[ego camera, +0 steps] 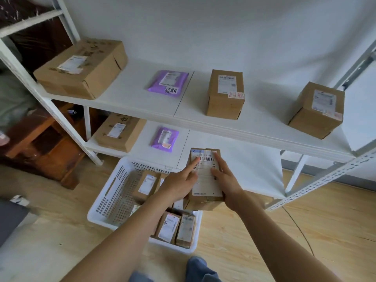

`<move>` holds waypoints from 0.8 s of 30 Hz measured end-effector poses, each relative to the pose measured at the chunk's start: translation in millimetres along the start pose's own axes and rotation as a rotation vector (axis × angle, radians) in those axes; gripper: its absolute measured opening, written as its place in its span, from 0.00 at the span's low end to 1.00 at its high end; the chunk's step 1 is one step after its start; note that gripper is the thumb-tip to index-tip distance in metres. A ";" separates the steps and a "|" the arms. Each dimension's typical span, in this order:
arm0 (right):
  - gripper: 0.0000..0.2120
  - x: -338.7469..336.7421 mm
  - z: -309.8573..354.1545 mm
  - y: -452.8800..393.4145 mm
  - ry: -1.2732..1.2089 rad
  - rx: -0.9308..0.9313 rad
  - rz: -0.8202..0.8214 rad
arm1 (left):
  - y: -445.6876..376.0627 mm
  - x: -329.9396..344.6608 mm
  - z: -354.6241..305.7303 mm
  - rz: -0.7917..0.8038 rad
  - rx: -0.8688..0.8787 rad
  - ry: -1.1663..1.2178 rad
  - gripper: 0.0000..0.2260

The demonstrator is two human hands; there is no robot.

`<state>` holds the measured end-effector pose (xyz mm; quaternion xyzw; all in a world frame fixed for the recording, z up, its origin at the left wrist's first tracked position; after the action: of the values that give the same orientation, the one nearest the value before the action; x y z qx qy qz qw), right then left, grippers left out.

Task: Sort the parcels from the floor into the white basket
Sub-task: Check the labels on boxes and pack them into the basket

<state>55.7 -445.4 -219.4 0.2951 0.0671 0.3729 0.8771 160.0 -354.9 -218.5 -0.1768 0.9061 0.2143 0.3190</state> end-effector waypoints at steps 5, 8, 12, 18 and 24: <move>0.21 65.5 -8.5 -28.4 -0.085 0.004 -0.043 | -13.8 -46.5 67.8 0.086 -0.041 0.106 0.19; 0.21 118.4 -17.2 -42.9 -0.148 0.006 -0.066 | -15.3 -81.2 112.9 0.185 -0.036 0.139 0.20; 0.22 190.4 -33.8 -62.6 -0.205 0.034 -0.094 | -12.1 -122.7 171.5 0.269 -0.026 0.156 0.21; 0.22 242.4 -53.3 -85.5 -0.198 0.098 -0.147 | -18.3 -151.5 228.6 0.351 -0.015 0.220 0.22; 0.23 257.5 -79.3 -111.9 -0.173 0.134 -0.156 | -34.9 -149.5 262.7 0.400 -0.015 0.239 0.23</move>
<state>281.3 -290.9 -321.3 0.3780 0.0388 0.2712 0.8843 417.7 -225.3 -315.4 -0.0200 0.9528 0.2575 0.1595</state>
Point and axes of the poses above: each hand's wrist, its own y-axis away from the middle knuckle, its own x-axis out of the palm, z = x × y, the point moved 8 cm from there along -y, towards the middle knuckle, and after that the axes turned 5 degrees about x, right-handed, at the moved point
